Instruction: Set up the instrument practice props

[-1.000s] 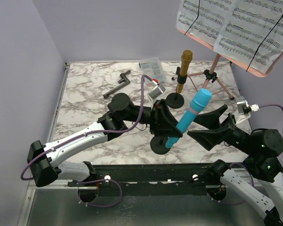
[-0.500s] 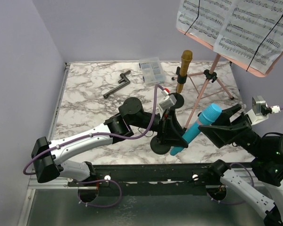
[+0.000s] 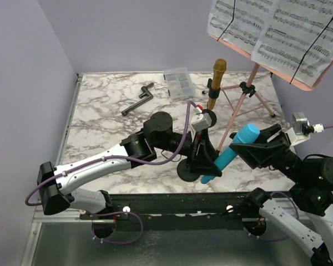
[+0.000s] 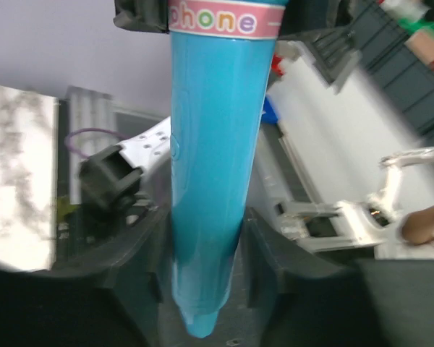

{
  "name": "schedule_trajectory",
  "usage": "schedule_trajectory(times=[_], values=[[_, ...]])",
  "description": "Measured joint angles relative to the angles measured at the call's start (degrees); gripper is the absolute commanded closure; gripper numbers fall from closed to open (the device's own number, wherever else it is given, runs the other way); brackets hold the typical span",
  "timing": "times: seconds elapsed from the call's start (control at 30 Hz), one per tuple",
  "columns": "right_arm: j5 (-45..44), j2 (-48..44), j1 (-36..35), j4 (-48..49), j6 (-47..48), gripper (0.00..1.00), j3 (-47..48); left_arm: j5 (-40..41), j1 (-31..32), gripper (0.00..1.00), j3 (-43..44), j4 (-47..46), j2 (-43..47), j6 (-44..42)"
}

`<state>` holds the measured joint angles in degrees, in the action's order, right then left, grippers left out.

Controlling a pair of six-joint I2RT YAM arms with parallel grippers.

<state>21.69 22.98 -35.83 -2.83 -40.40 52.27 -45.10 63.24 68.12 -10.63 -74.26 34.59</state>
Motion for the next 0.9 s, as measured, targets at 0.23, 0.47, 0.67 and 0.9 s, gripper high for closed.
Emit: schedule_trajectory(times=[0.23,0.47,0.67,0.9], values=[[-0.48,-0.28,0.00,-5.14,3.43,0.99,1.29,9.68,0.09,0.04,4.76,16.55,2.71,-9.94],[-4.83,-4.48,0.00,-14.38,7.74,1.00,6.32,25.59,-1.49,0.01,5.44,28.98,13.27,-17.25],[-8.11,-7.78,0.00,-18.08,9.66,0.99,8.98,33.09,-6.01,0.01,5.42,31.61,14.38,-17.53],[-8.46,-7.80,0.00,-20.46,10.01,0.99,9.38,29.57,-15.30,0.13,1.84,32.89,8.55,-17.90]])
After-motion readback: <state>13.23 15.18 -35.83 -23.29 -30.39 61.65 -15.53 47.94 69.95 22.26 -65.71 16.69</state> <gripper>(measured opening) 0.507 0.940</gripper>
